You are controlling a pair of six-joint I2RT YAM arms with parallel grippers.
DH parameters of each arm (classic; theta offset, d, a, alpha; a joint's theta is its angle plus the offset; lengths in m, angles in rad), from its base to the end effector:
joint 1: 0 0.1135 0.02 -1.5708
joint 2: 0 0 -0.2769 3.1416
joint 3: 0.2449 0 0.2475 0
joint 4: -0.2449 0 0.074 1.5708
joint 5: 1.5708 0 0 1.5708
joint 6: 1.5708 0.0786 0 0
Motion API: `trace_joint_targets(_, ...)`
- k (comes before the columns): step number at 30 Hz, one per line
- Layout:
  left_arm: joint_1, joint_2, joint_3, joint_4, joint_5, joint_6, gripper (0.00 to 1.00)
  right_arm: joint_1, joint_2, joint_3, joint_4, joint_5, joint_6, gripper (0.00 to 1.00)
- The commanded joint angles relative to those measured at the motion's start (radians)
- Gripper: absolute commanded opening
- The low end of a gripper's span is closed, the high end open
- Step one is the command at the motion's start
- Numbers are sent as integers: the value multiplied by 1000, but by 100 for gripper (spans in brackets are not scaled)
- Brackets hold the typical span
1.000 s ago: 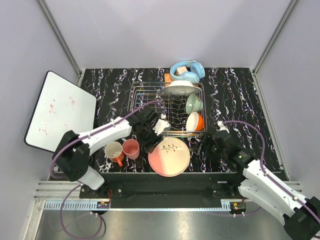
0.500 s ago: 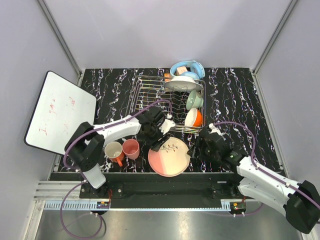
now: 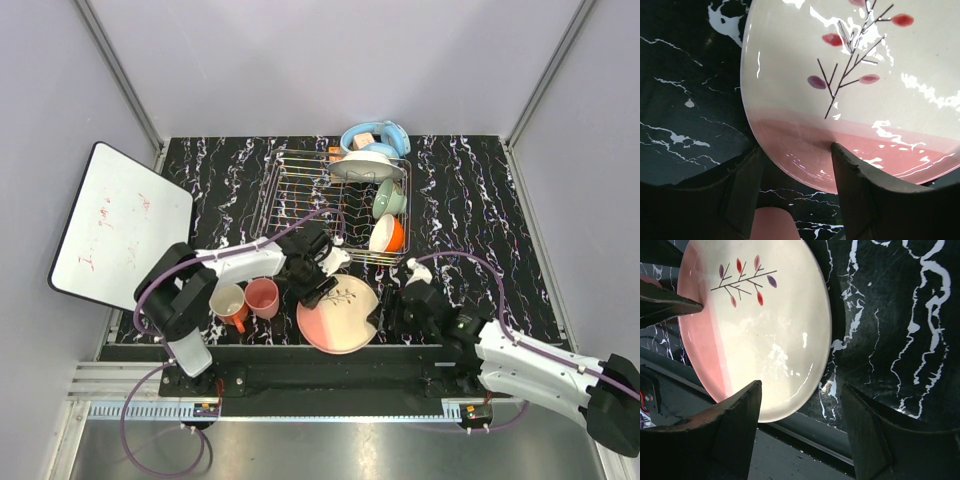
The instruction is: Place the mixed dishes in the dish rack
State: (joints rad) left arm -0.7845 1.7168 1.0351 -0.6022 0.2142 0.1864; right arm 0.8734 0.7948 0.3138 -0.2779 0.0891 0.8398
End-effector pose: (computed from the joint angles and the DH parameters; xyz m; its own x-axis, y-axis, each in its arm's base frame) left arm 0.2198 -0.2430 0.1381 -0.5312 0.7862 -0.3159 0.8460 0.5122 -0.1479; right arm 0.1192 0.1313 0.1484 -0.8326 0.1610 -0.5300 -0.1530 0.8528 0.4993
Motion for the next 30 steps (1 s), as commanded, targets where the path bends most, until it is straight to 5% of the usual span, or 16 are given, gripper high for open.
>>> trace_joint_targets(1,-45,-5,-49,16,27,-2,59,73,24,4,63,90,57,71)
trace_joint_targets(11,-111,-16,-49,22,62,13,46,214,90,-16,78,208,185,68)
trace_joint_targets(17,-111,-23,-50,22,97,22,22,254,147,-19,120,225,205,58)
trace_joint_targets(19,-113,-19,-47,21,106,22,22,262,161,-19,132,224,199,51)
trace_joint_targets(23,-117,-10,-43,19,114,25,22,266,164,-16,135,225,191,4)
trace_joint_targets(30,-117,-22,-23,1,102,27,46,285,150,-13,134,241,173,0)
